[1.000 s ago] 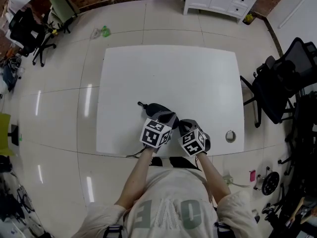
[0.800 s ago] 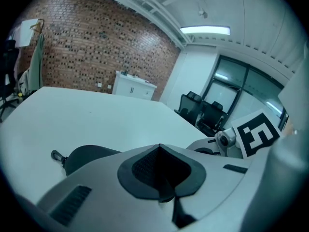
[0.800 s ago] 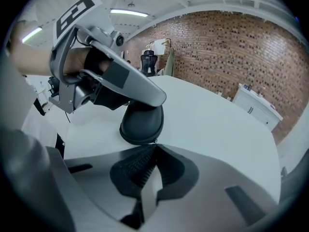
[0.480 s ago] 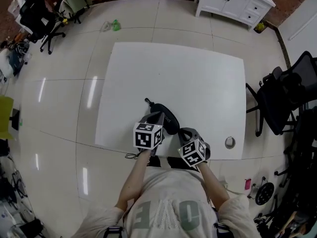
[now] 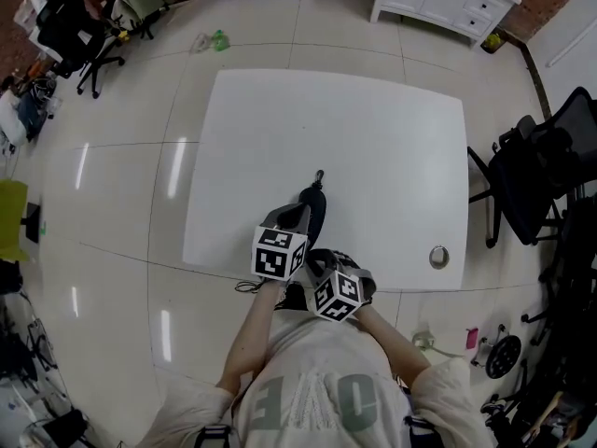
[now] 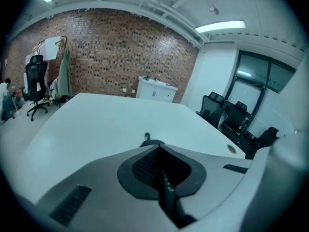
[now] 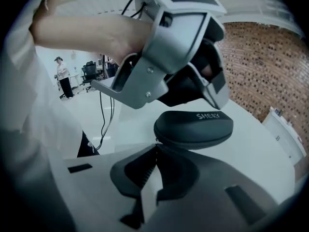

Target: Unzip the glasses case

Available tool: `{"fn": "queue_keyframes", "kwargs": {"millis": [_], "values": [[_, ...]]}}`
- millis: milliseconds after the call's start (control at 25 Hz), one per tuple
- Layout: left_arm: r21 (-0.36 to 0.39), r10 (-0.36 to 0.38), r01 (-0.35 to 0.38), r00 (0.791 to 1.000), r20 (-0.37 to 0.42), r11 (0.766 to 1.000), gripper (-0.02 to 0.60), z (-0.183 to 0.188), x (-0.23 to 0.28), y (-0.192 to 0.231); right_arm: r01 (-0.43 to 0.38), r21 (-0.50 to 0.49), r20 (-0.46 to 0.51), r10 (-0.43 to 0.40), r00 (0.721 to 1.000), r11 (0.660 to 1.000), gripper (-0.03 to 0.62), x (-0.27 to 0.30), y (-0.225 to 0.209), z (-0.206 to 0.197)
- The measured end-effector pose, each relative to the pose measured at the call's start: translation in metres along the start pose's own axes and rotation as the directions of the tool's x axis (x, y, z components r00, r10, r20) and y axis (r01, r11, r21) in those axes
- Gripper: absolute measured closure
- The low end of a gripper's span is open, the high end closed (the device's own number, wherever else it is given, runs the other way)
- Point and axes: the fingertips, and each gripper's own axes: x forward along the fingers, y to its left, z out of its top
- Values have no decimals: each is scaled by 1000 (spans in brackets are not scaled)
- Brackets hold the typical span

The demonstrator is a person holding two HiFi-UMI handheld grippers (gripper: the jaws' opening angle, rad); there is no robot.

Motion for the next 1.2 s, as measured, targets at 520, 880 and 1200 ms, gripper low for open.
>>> {"fn": "queue_keyframes", "kwargs": {"millis": [520,880,1200], "values": [[34,-35,37,997,-75,999,577,-13,0,-13,64,17,-25,-64,998,998,594,2,-28,-2],[4,-65,66,995,-77,998,577,-12,1,-18,187,16,-58,-186,981,982,594,6,-138,-4],[187,-24,42,995,-99,981,577,-16,1,-25,250,118,-85,-241,967,961,594,-21,-114,-26]]}}
